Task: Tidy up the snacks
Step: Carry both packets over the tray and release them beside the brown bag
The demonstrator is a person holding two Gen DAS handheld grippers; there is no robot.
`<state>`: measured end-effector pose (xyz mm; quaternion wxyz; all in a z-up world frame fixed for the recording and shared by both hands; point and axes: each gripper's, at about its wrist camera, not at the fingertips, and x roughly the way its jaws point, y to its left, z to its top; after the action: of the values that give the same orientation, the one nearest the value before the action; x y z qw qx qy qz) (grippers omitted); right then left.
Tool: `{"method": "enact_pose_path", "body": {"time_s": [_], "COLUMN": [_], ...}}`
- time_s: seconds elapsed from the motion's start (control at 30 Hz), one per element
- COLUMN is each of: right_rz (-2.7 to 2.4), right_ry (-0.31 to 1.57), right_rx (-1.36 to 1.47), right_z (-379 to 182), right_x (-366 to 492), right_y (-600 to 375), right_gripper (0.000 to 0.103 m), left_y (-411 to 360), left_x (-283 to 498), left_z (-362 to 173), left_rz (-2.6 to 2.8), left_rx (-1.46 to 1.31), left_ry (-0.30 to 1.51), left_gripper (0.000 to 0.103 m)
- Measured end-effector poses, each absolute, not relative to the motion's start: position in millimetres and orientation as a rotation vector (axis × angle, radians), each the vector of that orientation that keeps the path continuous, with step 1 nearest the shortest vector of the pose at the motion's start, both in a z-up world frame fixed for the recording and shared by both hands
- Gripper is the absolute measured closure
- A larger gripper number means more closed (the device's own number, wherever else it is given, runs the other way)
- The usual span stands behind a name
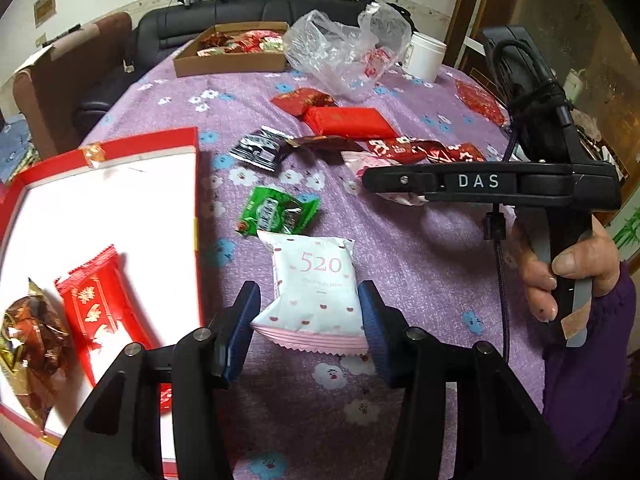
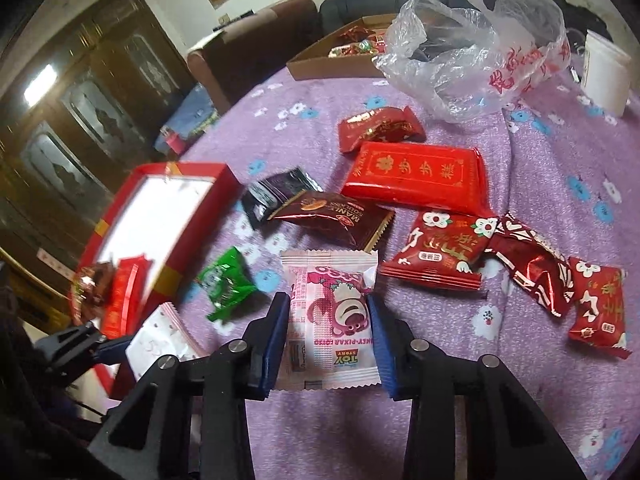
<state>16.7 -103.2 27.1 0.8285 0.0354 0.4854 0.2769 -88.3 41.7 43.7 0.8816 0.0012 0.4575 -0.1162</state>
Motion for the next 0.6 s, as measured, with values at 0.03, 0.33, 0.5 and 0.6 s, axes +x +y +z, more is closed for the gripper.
{"method": "enact_pose_path", "body": {"time_s": [0.03,0.33,0.5,0.6], "right_rz": [0.582,0.549,0.542,0.58], "right_ry": [1.026,0.954,0.915,0.891], "right_rx": [0.077,0.023,-0.062,-0.096], "right_z": [27.6,33.4,38.1,45.0], "right_x": [17.1,7.9,-7.0,-20.0], "right_y": [-103.1,-88.6,-56.5,-33.9], "right_gripper": [0.064,0.063,0.063,0.064], "left_y": [42.8,64.5,92.1,114.7], "left_x": [-89.2,-95.9,-101.3,-105.9], "left_z": [45.7,63.9,73.3,77.9], "left_rz": [-0.238,-0.194,-0.127,-0.084], "left_rx": [0.004,-0.01,-0.032,-0.058], "left_ry": [0.946,0.881,0.849,0.831], "left_gripper": [0.054,0.054,0.054,0.054]}}
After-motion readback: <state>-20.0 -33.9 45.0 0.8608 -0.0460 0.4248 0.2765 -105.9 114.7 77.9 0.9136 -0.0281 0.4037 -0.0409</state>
